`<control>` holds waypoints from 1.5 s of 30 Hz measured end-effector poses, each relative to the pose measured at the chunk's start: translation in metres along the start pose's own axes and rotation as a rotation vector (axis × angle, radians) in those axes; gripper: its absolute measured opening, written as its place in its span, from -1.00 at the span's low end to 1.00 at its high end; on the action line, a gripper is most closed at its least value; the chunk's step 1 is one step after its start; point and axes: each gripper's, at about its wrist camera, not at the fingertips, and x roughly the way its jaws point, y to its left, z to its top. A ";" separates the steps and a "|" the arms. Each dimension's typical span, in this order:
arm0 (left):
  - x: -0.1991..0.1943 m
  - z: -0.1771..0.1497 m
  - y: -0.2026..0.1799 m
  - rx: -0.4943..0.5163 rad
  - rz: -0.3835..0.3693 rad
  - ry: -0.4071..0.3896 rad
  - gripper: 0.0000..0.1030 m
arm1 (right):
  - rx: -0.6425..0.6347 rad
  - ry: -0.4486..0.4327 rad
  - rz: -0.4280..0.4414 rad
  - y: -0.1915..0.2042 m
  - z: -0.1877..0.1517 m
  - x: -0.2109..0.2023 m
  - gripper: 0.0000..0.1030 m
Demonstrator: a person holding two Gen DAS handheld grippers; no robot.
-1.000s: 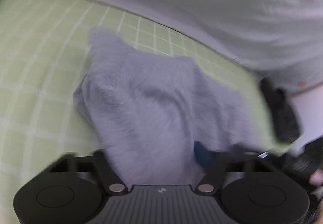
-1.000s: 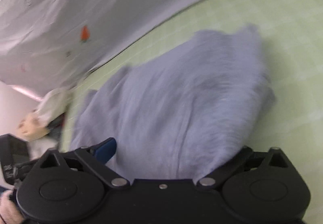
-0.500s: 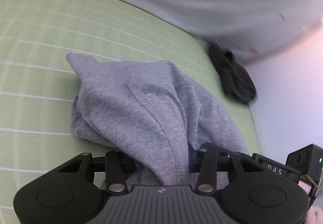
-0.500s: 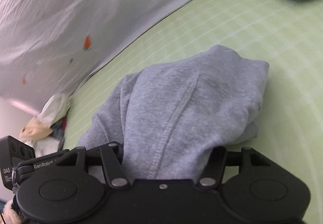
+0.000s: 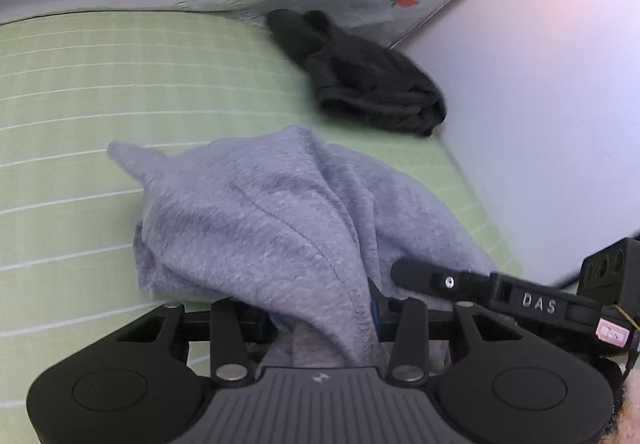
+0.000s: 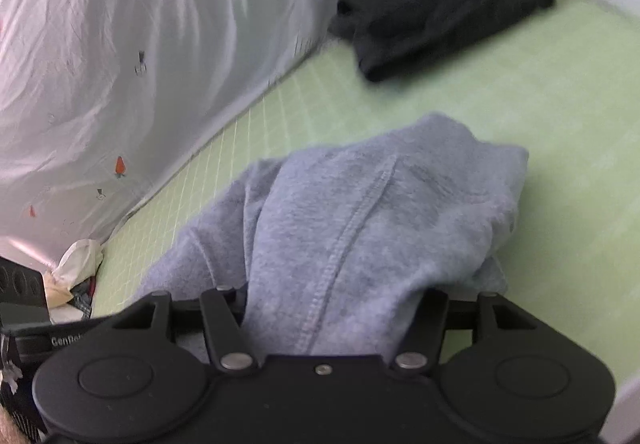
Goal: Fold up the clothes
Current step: 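Carry the folded hoodie with both grippers and place it on the black garment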
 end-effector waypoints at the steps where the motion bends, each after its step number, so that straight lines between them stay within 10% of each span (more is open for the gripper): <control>1: 0.010 0.007 -0.015 0.005 -0.003 -0.009 -0.16 | -0.043 0.002 -0.002 -0.012 0.018 -0.008 0.15; 15: 0.150 0.209 -0.140 0.163 -0.024 -0.269 -0.16 | -0.389 -0.193 0.077 -0.101 0.268 -0.019 0.14; 20: 0.210 0.249 -0.108 0.222 0.185 -0.279 0.02 | -0.583 -0.189 -0.081 -0.123 0.330 0.050 0.55; 24: 0.237 0.247 -0.065 0.147 0.322 -0.231 0.20 | -0.698 -0.101 -0.323 -0.132 0.327 0.118 0.61; 26: 0.235 0.243 -0.051 0.090 0.303 -0.246 0.54 | -0.695 -0.157 -0.352 -0.132 0.316 0.123 0.75; 31: 0.239 0.237 -0.043 0.084 0.295 -0.240 0.61 | -0.639 -0.308 -0.484 -0.128 0.291 0.105 0.88; 36: 0.238 0.238 -0.041 0.111 0.322 -0.238 0.69 | -0.843 -0.444 -0.758 -0.100 0.265 0.095 0.92; 41: 0.234 0.231 -0.035 0.073 0.314 -0.233 0.89 | -0.738 -0.318 -0.555 -0.103 0.266 0.106 0.91; 45: 0.226 0.223 -0.037 0.101 0.307 -0.224 0.90 | -0.534 -0.202 -0.559 -0.118 0.278 0.121 0.92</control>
